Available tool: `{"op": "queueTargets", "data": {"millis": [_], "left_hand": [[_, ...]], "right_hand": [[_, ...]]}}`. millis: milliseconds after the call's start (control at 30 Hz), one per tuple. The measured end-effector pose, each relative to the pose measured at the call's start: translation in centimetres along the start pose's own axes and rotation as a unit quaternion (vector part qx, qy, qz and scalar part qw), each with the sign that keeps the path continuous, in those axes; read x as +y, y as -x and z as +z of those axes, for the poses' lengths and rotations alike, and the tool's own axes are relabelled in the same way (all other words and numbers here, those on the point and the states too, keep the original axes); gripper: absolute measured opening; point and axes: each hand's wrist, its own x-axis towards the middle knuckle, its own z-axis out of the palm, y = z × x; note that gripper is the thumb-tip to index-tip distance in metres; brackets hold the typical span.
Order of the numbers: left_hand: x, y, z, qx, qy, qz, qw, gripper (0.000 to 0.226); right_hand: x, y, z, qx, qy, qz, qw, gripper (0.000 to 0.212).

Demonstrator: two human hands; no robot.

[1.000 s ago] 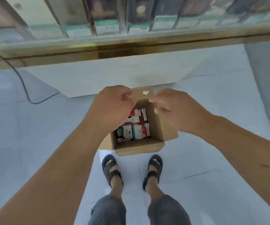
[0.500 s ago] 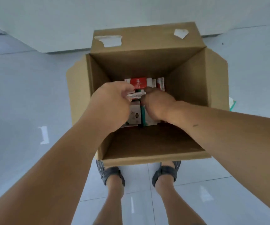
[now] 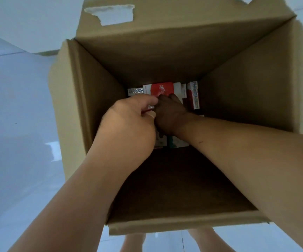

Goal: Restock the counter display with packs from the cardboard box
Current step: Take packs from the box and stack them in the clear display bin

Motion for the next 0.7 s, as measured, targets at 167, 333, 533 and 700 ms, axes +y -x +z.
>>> {"op": "queueTargets", "data": {"millis": [167,333,533,700], "left_hand": [[2.3,1.6,-2.0,-0.008,0.001,-0.037,0.999,0.036],[6.8,5.0,-6.0,-0.006,-0.021,-0.055,0.998,0.037],[14.6,11.1,-12.4,0.019,-0.011,0.004,1.000,0.029],[21.2,17.0,-18.1,0.035,0.018,0.057,0.998,0.036]], "right_hand": [[-0.8,5.0,-2.7,0.041,-0.111,0.035,0.992,0.050],[-1.4,14.5,-9.0,0.152,-0.198,0.012,0.968,0.025],[-4.8,26.3,-18.9,0.250,-0.347,0.040,0.903,0.024],[-8.0,34.5,-26.2,0.319,-0.434,0.069,0.840,0.027]]}}
